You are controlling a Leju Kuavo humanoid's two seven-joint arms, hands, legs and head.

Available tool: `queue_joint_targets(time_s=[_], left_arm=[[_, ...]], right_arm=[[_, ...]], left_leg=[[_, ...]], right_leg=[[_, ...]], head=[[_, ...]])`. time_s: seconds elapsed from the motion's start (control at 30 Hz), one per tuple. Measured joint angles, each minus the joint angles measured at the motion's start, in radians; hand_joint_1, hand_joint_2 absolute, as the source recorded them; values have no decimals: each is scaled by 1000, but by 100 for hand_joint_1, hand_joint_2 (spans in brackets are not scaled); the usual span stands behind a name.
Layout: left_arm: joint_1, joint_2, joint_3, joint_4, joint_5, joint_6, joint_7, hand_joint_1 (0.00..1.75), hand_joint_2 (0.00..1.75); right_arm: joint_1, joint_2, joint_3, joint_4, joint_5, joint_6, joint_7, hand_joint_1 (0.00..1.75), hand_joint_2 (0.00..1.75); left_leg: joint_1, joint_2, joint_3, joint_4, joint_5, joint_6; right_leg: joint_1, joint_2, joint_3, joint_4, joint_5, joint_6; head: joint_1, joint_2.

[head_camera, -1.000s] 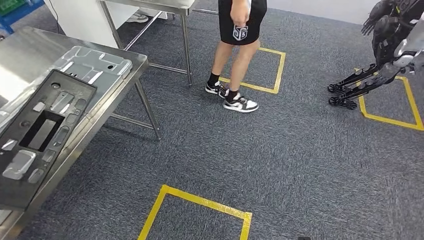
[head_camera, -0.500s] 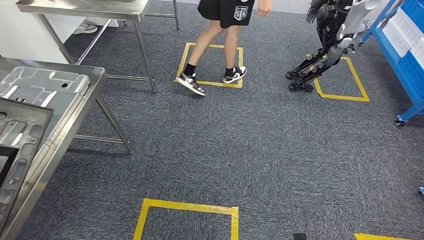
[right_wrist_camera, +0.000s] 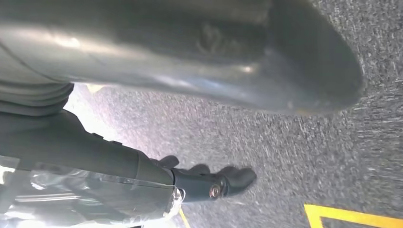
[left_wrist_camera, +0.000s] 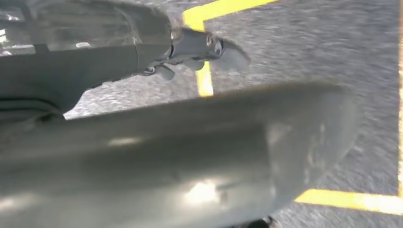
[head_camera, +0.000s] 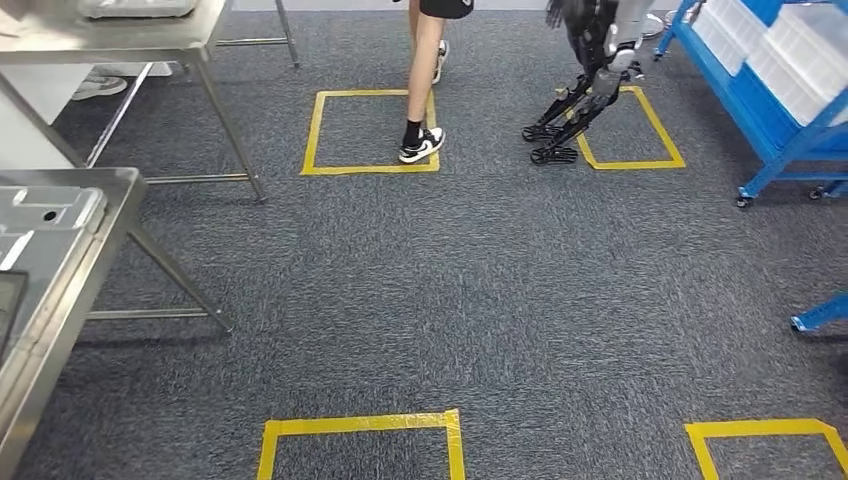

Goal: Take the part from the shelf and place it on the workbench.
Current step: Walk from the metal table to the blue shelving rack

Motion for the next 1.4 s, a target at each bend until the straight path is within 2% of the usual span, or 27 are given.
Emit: queue_joint_targets(time_s=[0.03, 0.07, 0.1, 0.13, 0.17, 0.2, 0.27, 0.33, 0.4, 0.43, 0.5, 0.57, 0.63, 0.67, 0.73, 0.8, 0.87, 0.93, 1.0, 1.07, 1.13, 1.17, 1.2, 1.23, 1.3, 1.37, 1.4], left_arm=[[1, 0, 0, 0, 0, 0, 0, 0, 0], [3, 0, 0, 0, 0, 0, 0, 0, 0], [6, 1, 0, 0, 0, 0, 1, 0, 0], [8, 1, 0, 0, 0, 0, 1, 0, 0], [9, 1, 0, 0, 0, -1, 1, 0, 0], [9, 2, 0, 0, 0, -1, 1, 0, 0], [10, 2, 0, 0, 0, -1, 2, 0, 0], [11, 3, 0, 0, 0, -2, 4, 0, 0], [11, 4, 0, 1, 0, -2, 5, 0, 0], [11, 5, 0, 1, 0, -2, 5, 0, 0], [10, 7, 0, 1, 0, -3, 5, 0, 0], [12, 8, 0, 1, 0, -3, 6, 0, 0], [13, 10, 0, 1, -1, -3, 7, 0, 0], [12, 11, 0, 2, -1, -4, 7, 0, 0], [9, 12, 0, 2, -3, -5, 9, 0, 0], [6, 12, 0, 1, -5, -7, 11, 0, 0], [4, 11, 0, 1, -6, -9, 14, 0, 0], [2, 9, 0, 0, -7, -11, 15, 0, 0], [0, 9, 0, -2, -7, -12, 16, 0, 0], [0, 11, 0, -2, -7, -12, 18, 0, 0], [5, 13, 0, -2, -7, -12, 23, 0, 0], [6, 14, 0, -2, -7, -12, 25, 0, 0], [7, 15, 0, -2, -6, -12, 26, 0, 0], [8, 17, 0, -2, -6, -12, 26, 0, 0], [9, 19, 0, -2, -6, -12, 25, 0, 0], [10, 20, 0, -2, -6, -12, 24, 0, 0], [11, 21, 0, -2, -6, -12, 23, 0, 0]], right_arm=[[-3, 1, 0, 0, 0, 0, 0, 0, 0], [-7, 1, 0, 0, 0, 1, 0, 0, 0], [-9, 1, 0, 0, 0, 1, 0, 0, 0], [-9, 1, 0, 0, 0, 2, 0, 0, 0], [-8, 1, 0, 0, 0, 4, 0, 0, 0], [-6, 1, 0, 1, 0, 5, 1, 0, 0], [-4, 2, 0, 2, 0, 8, 4, 0, 0], [-8, 1, 0, 2, 0, 9, 7, 0, 0], [-9, 2, 0, 2, 0, 10, 8, 0, 0], [-7, 3, 0, 3, 0, 10, 8, 0, 0], [-7, 4, 0, 4, 1, 10, 8, 0, 0], [-11, 5, 0, 4, 4, 11, 8, 0, 0], [-10, 6, 0, 4, 7, 13, 8, 0, 0], [-7, 6, 0, 5, 8, 16, 8, 0, 0], [0, 6, 0, 5, 9, 24, 12, 0, 0], [-1, 5, 0, 5, 9, 30, 17, 0, 0], [-5, 3, 0, 5, 10, 31, 18, 0, 0], [-3, 1, 0, 6, 10, 32, 20, 0, 0], [0, 1, 0, 6, 11, 34, 22, 0, 0], [-5, 2, 0, 7, 12, 35, 23, 0, 0], [-9, 5, 0, 7, 11, 36, 24, 0, 0], [-8, 7, 0, 7, 10, 37, 24, 0, 0], [-6, 8, 0, 7, 9, 37, 24, 0, 0], [-5, 9, 0, 7, 9, 38, 24, 0, 0], [-4, 10, 0, 7, 8, 39, 25, 0, 0], [-7, 11, 0, 7, 8, 40, 25, 0, 0], [-8, 12, 0, 7, 8, 40, 26, 0, 0]], left_leg=[[0, -32, -29, 56, -26, -1], [0, -41, -66, 122, -53, -2], [0, -40, -102, 179, -69, -3], [1, -37, -127, 209, -69, -5], [2, -35, -134, 204, -46, -6], [5, -38, -124, 162, -6, -8], [15, -89, -78, 40, 65, -12], [20, -131, -50, -21, 79, -8], [16, -114, -44, -26, 72, 6], [15, -99, -40, -30, 72, 13], [15, -65, -29, -38, 71, 24], [10, -27, -21, -40, 65, 32], [4, 9, -15, -40, 57, 36], [2, 23, -11, -40, 53, 36], [-2, 47, -1, -40, 46, 36], [-3, 65, 7, -42, 39, 31], [-2, 82, 11, -45, 34, 23], [0, 90, 18, -49, 30, 14], [1, 35, 14, -24, 11, 6], [1, -29, -37, 79, -38, 1], [2, -36, -106, 192, -74, -5], [3, -35, -124, 208, -65, -8], [5, -35, -125, 190, -37, -11], [9, -44, -109, 138, 6, -16], [23, -101, -65, 27, 63, -23], [27, -136, -44, -19, 66, -16], [24, -124, -41, -23, 63, -7]], right_leg=[[-1, 10, 2, -3, 1, -3], [-1, 24, 3, -3, 1, -6], [-1, 39, 3, -2, -1, -7], [-1, 54, 4, 0, -3, -7], [-2, 70, 6, 4, -6, -6], [-4, 85, 7, 9, -11, -2], [-8, 113, 6, 26, -24, 9], [-13, 140, -2, 39, -33, 22], [-18, 167, -8, 38, -31, 34], [-19, 168, -9, 39, -32, 39], [-17, 123, -30, 85, -58, 48], [-16, 62, -89, 200, -113, 55], [-18, 43, -143, 298, -142, 57], [-17, 40, -147, 302, -131, 54], [-11, 27, -101, 209, -66, 40], [7, -13, -41, 88, -22, 20], [20, -33, -20, 42, -22, 7], [20, -15, -14, 27, -17, 0], [13, 3, 2, 2, -7, -6], [7, 23, 12, -10, -1, -9], [5, 50, 14, -8, -4, -11], [3, 64, 15, -5, -7, -9], [0, 79, 17, -1, -11, -6], [-4, 93, 18, 7, -18, 0], [-11, 121, 14, 29, -34, 14], [-16, 149, 4, 43, -42, 29], [-17, 164, 0, 44, -42, 35]], head=[[-6, 0], [-11, 0], [-17, 0], [-21, 0], [-25, 0], [-27, 0], [-35, 0], [-38, 0], [-35, 0], [-33, 0], [-17, 0], [4, 0], [12, 0], [13, 0], [15, 0], [15, 0], [14, 0], [15, 0], [14, 0], [4, 0], [-5, 0], [-9, 0], [-11, 0], [-13, 0], [-24, 0], [-32, 0], [-33, 0]])
